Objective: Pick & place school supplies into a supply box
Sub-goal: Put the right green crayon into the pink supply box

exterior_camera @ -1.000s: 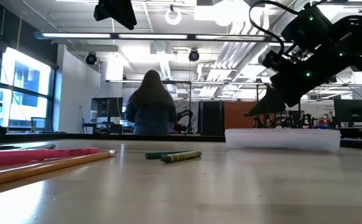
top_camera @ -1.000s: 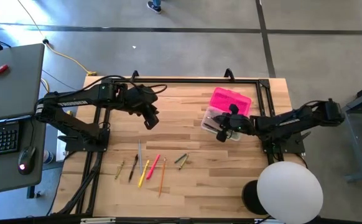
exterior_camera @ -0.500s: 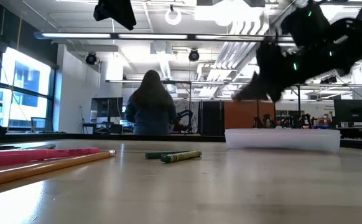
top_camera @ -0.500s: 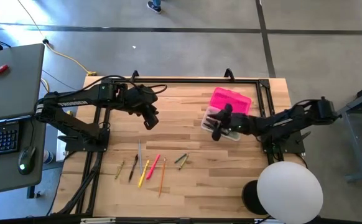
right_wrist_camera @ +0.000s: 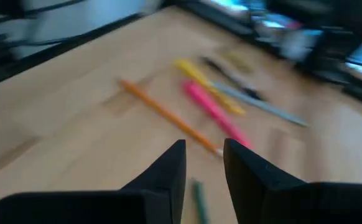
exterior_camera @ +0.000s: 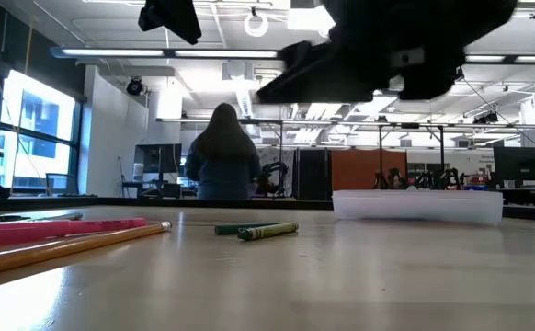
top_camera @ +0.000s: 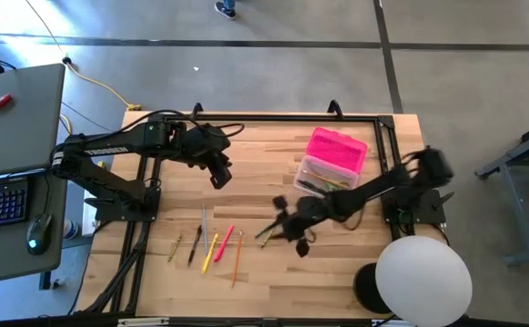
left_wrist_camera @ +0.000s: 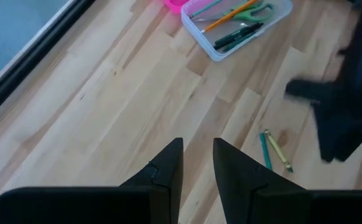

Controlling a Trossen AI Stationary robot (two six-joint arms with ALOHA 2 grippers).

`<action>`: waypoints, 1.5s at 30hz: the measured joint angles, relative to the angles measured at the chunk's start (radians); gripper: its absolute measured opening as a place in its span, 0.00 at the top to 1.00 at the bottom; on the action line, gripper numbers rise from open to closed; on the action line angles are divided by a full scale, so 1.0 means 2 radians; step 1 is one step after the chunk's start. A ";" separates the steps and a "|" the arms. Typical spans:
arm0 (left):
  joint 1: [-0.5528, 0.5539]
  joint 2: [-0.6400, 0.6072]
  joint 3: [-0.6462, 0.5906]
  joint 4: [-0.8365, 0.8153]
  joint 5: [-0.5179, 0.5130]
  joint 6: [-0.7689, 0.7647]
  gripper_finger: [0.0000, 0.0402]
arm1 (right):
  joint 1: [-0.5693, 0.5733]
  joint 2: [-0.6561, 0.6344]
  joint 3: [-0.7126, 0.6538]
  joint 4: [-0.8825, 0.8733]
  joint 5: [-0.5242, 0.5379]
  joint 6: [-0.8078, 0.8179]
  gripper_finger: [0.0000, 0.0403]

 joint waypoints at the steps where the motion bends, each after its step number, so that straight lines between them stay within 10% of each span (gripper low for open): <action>1: 0.000 0.000 0.000 0.000 0.006 0.000 0.70 | -0.003 0.018 0.014 -0.010 -0.022 -0.002 0.78; 11: 0.000 0.000 0.000 -0.004 0.030 0.000 0.70 | -0.049 0.124 0.069 -0.053 -0.125 -0.021 0.79; 22: 0.000 0.000 0.000 -0.008 0.028 0.014 0.70 | -0.060 0.129 0.036 -0.046 -0.115 -0.114 0.81; 45: 0.000 0.000 0.000 -0.014 0.025 0.009 0.70 | -0.054 0.225 0.035 0.113 -0.153 0.003 0.98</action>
